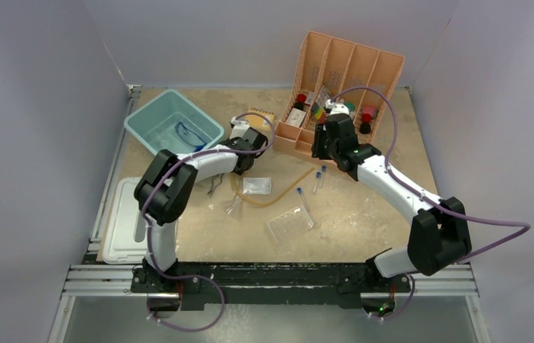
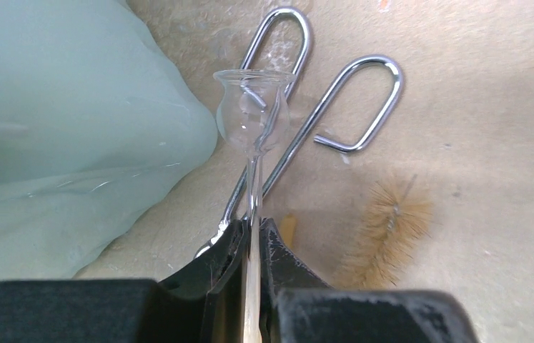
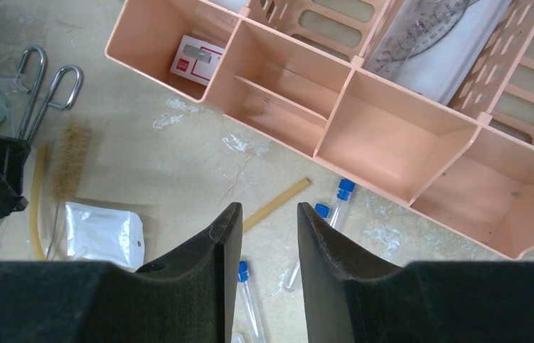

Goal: Organize the chemistry lab equipment

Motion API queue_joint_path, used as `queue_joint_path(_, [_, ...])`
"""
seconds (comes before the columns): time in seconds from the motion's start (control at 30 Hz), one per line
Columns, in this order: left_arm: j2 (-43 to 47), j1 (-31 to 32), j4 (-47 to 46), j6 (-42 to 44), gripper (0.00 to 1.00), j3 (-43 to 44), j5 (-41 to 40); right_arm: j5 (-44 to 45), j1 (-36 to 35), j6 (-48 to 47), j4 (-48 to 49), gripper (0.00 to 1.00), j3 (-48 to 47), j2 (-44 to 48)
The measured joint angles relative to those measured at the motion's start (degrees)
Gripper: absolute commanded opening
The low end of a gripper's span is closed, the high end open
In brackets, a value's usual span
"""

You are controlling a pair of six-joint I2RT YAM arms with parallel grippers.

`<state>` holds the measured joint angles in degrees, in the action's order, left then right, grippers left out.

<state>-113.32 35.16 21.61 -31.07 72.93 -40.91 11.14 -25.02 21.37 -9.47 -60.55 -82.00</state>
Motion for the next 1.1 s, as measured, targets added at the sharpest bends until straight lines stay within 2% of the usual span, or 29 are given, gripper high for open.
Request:
queue_joint_path(0.4, [10.7, 0.5, -0.5, 4.7, 0.00, 1.4, 6.0, 1.4, 0.0, 0.0, 0.0, 0.37, 0.2, 0.0])
queue_joint_path(0.7, [14.4, -0.1, 1.7, 5.9, 0.00, 12.5, 3.8, 1.5, 0.0, 0.0, 0.0, 0.37, 0.2, 0.0])
queue_joint_path(0.83, [16.8, -3.8, 2.9, 3.2, 0.00, 14.8, 1.7, 1.9, 0.0, 0.0, 0.0, 0.37, 0.2, 0.0])
queue_joint_path(1.1, [17.9, -16.1, 7.4, -4.8, 0.00, 14.4, -1.5, 3.1, 0.0, -0.6, -0.1, 0.37, 0.2, 0.0])
